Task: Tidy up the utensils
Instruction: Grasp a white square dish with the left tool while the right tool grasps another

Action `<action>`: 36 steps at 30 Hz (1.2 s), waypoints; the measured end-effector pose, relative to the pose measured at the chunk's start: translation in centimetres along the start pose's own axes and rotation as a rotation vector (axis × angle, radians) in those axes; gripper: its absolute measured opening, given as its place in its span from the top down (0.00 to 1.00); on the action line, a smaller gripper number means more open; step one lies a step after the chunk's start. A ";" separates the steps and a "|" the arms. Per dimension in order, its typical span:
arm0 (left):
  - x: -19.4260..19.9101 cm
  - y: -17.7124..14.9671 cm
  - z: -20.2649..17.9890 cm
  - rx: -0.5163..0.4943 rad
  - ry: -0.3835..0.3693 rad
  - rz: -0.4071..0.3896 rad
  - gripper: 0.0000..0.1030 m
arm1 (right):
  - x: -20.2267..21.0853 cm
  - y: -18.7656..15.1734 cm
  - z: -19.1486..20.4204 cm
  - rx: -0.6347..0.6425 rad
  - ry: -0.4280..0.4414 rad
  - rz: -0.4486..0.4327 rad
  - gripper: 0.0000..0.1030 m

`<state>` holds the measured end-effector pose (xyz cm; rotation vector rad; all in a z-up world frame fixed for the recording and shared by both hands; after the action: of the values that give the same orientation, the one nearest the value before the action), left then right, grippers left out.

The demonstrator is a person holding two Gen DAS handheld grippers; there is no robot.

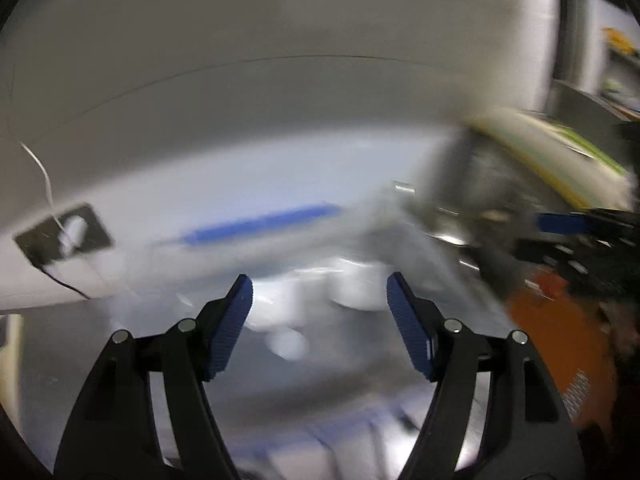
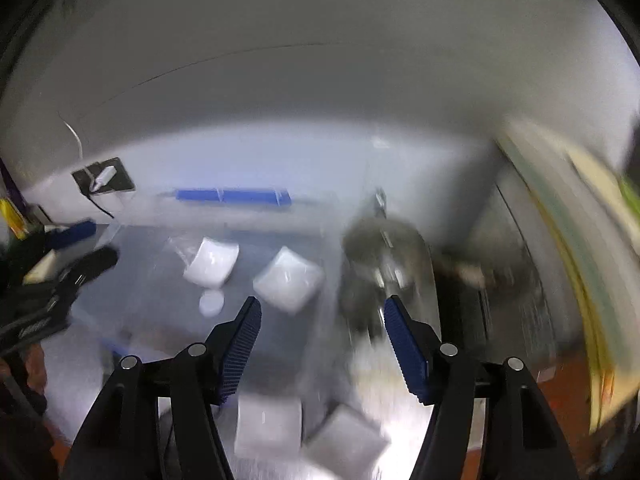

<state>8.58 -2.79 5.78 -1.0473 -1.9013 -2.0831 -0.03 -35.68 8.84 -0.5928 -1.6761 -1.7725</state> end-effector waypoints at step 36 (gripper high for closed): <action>-12.9 -19.1 -5.9 0.472 -0.195 0.486 0.95 | -11.7 -19.6 -11.7 -0.654 0.113 0.411 0.93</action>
<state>5.81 -8.96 -17.07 -1.4363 -1.8411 -1.2376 -4.47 -45.69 -14.33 -1.0108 -0.7916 -1.9699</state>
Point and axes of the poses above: each gripper's, at about its wrist camera, not at the fingertips, and x roughly against the way its jaws point, z to its left, y to its top, the point moved 2 cm from there along -x, roughly the way its jaws point, and after that the axes turned 7 degrees about -z, right-handed, at the moved point
